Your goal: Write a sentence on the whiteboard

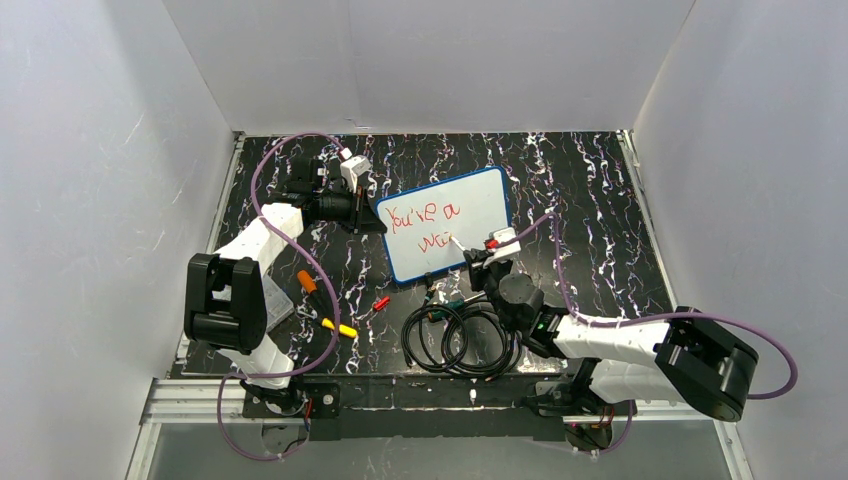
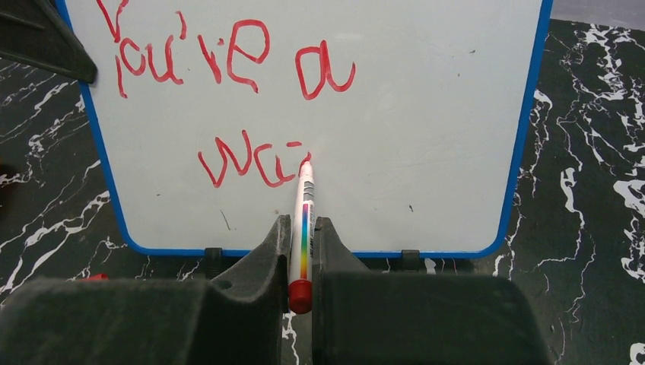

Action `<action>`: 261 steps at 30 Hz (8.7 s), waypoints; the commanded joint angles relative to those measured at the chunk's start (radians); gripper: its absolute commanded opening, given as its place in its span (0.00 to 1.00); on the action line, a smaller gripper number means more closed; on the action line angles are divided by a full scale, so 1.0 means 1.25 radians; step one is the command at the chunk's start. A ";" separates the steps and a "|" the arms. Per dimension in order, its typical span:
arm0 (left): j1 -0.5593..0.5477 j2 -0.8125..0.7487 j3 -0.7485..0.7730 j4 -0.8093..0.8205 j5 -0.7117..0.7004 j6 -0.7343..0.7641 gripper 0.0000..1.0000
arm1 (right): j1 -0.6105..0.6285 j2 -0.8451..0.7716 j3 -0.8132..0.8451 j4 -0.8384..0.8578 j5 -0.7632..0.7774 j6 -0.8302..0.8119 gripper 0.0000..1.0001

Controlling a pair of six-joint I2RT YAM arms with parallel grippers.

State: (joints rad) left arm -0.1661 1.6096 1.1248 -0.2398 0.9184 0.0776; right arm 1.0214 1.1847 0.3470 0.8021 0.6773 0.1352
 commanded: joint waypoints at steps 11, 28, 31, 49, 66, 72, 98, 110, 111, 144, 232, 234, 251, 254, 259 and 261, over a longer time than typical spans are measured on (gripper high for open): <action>-0.003 -0.026 0.015 -0.005 0.008 0.006 0.00 | -0.001 -0.037 0.004 0.031 0.056 -0.009 0.01; -0.003 -0.027 0.014 -0.005 0.008 0.005 0.00 | -0.012 0.030 0.043 0.121 0.017 -0.060 0.01; -0.003 -0.026 0.014 -0.005 0.008 0.004 0.00 | -0.015 0.043 0.045 0.124 0.021 -0.060 0.01; -0.003 -0.025 0.015 -0.003 0.010 0.005 0.00 | -0.015 -0.020 -0.014 0.005 0.068 0.004 0.01; -0.003 -0.027 0.014 -0.003 0.010 0.003 0.00 | -0.015 -0.014 -0.010 0.014 0.052 0.011 0.01; -0.003 -0.026 0.014 -0.003 0.010 0.005 0.00 | -0.015 -0.001 0.008 0.067 0.070 -0.023 0.01; -0.003 -0.028 0.014 -0.003 0.010 0.006 0.00 | -0.017 -0.054 -0.010 0.091 0.096 -0.043 0.01; -0.003 -0.026 0.014 -0.003 0.010 0.006 0.00 | -0.029 0.013 0.007 0.112 0.100 -0.059 0.01; -0.003 -0.026 0.014 -0.003 0.010 0.006 0.00 | -0.029 0.014 0.007 0.110 0.103 -0.058 0.01; -0.003 -0.027 0.014 -0.003 0.010 0.007 0.00 | -0.030 -0.022 0.021 0.091 0.083 -0.053 0.01; -0.003 -0.027 0.016 -0.005 0.012 0.008 0.00 | -0.098 -0.012 0.030 0.063 0.017 -0.054 0.01; -0.003 -0.029 0.015 -0.006 0.011 0.007 0.00 | -0.098 -0.011 0.031 0.063 0.016 -0.054 0.01; -0.003 -0.034 0.014 -0.006 0.000 0.005 0.00 | -0.134 -0.140 -0.016 -0.038 0.004 -0.043 0.01; -0.003 -0.034 0.012 -0.006 0.002 0.006 0.00 | -0.152 -0.146 -0.019 -0.040 -0.016 -0.040 0.01; -0.004 -0.031 0.012 -0.006 0.002 0.007 0.00 | -0.164 -0.127 -0.011 -0.021 -0.048 -0.039 0.01; -0.005 -0.030 0.012 -0.006 0.002 0.008 0.00 | -0.167 -0.115 -0.007 -0.010 -0.059 -0.041 0.01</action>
State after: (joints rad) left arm -0.1669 1.6096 1.1248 -0.2398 0.9192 0.0772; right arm 0.8227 1.0237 0.3290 0.7372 0.6403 0.0784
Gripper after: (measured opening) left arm 0.086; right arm 0.146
